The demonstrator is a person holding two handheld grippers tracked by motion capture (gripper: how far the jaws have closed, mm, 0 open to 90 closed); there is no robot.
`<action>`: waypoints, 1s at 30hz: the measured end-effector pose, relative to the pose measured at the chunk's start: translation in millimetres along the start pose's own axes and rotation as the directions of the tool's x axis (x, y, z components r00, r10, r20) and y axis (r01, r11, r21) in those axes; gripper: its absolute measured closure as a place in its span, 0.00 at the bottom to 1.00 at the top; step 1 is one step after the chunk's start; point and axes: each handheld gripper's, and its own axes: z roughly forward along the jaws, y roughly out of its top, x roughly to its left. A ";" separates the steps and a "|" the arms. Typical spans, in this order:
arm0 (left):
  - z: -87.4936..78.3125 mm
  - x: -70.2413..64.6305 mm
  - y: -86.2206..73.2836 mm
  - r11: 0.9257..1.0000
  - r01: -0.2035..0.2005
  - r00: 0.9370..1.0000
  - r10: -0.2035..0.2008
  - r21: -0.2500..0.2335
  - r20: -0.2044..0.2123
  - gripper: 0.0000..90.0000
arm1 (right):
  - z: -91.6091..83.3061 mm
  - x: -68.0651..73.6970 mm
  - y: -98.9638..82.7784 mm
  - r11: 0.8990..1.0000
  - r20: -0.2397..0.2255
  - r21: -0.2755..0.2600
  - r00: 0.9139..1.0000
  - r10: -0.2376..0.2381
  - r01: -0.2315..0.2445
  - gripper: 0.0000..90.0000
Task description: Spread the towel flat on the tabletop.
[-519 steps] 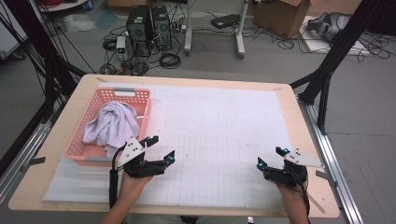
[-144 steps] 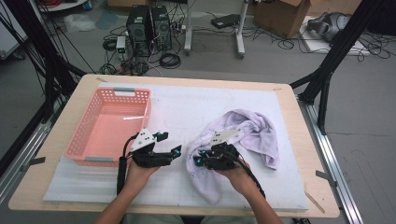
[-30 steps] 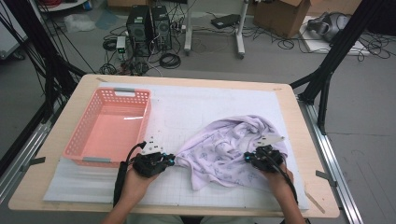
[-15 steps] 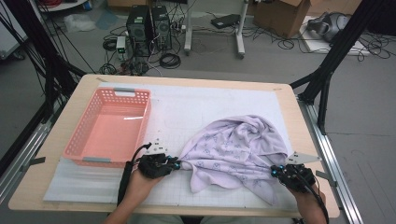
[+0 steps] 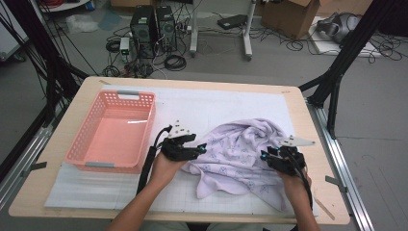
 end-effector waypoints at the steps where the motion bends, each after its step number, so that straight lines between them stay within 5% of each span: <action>1: 6.3 3.3 -0.1 1.000 0.004 1.000 -0.004 0.014 -0.014 0.48 | 11.6 0.8 2.2 0.999 0.010 0.037 1.000 0.005 -0.005 0.72; 3: 17.3 8.7 -3.3 0.999 0.016 0.999 -0.015 0.032 -0.029 0.48 | 24.3 2.5 2.8 0.996 0.018 0.082 1.000 0.016 -0.017 0.72; 7: 41.5 17.4 -15.4 0.987 -0.005 0.999 0.013 0.160 -0.045 0.48 | 37.7 10.4 1.0 0.994 -0.025 0.104 0.999 0.022 -0.019 0.68; 11: 44.2 13.5 -16.9 0.984 -0.066 0.995 0.077 0.166 -0.061 0.51 | 43.3 19.8 1.2 0.993 -0.029 0.114 1.000 -0.001 0.005 0.74; 13: 40.3 13.7 -15.9 0.982 -0.068 0.997 0.075 0.179 -0.032 0.69 | 42.6 20.3 1.0 0.992 -0.062 0.121 0.998 -0.013 0.020 0.89; 14: 38.8 13.0 -15.8 0.980 -0.063 0.998 0.065 0.188 -0.003 0.94 | 42.1 21.2 0.8 0.992 -0.065 0.123 0.998 -0.025 0.033 0.95; 16: 34.0 8.7 -14.8 0.972 -0.082 0.996 0.087 0.219 -0.014 0.95 | 38.4 24.3 0.3 0.987 -0.057 0.142 0.996 -0.072 0.079 0.98; 22: 4.4 -4.0 -27.3 0.957 -0.136 0.990 0.142 0.255 -0.006 0.95 | 16.1 13.4 -12.9 0.983 -0.046 0.166 0.996 -0.070 0.077 0.98; 25: -14.7 -3.8 -36.2 0.962 -0.143 0.989 0.145 0.233 0.006 0.95 | 2.3 5.1 -21.1 0.981 -0.016 0.176 0.997 -0.075 0.076 0.99; 30: -38.0 1.8 -46.9 0.970 -0.098 0.995 0.097 0.224 0.018 0.95 | -23.8 -12.0 -34.3 0.975 0.063 0.217 0.996 -0.059 0.044 1.00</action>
